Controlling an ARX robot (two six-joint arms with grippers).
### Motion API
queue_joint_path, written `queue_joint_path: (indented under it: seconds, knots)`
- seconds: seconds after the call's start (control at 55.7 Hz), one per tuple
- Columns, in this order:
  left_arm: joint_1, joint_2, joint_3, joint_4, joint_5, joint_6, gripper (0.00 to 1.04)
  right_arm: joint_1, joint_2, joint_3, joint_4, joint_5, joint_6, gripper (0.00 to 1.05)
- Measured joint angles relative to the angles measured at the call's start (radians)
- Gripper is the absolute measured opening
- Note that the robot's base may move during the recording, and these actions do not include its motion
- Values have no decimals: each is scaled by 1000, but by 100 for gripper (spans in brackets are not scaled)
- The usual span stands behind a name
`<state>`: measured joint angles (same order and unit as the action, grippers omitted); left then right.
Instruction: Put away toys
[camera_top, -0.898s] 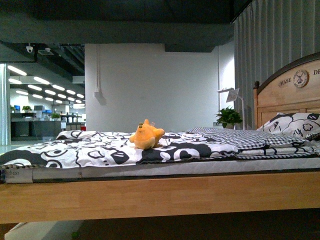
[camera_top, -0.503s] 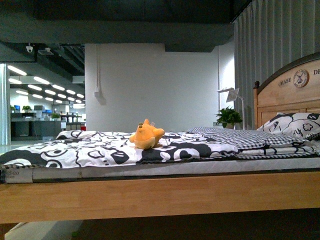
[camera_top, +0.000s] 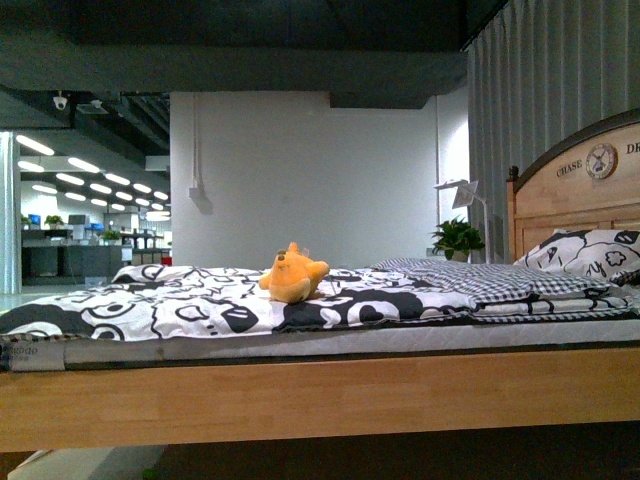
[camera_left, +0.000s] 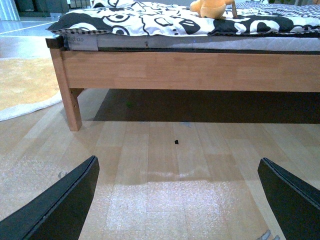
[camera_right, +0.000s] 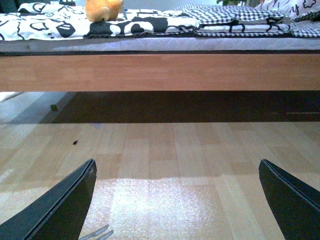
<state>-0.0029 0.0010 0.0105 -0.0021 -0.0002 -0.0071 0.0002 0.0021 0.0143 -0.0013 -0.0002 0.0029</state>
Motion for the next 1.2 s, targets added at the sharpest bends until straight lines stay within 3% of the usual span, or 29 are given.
queue_joint_path:
  seconds: [1.204]
  knots:
    - [0,0,0,0,0,0,98,0,0,0,0,0,0,98]
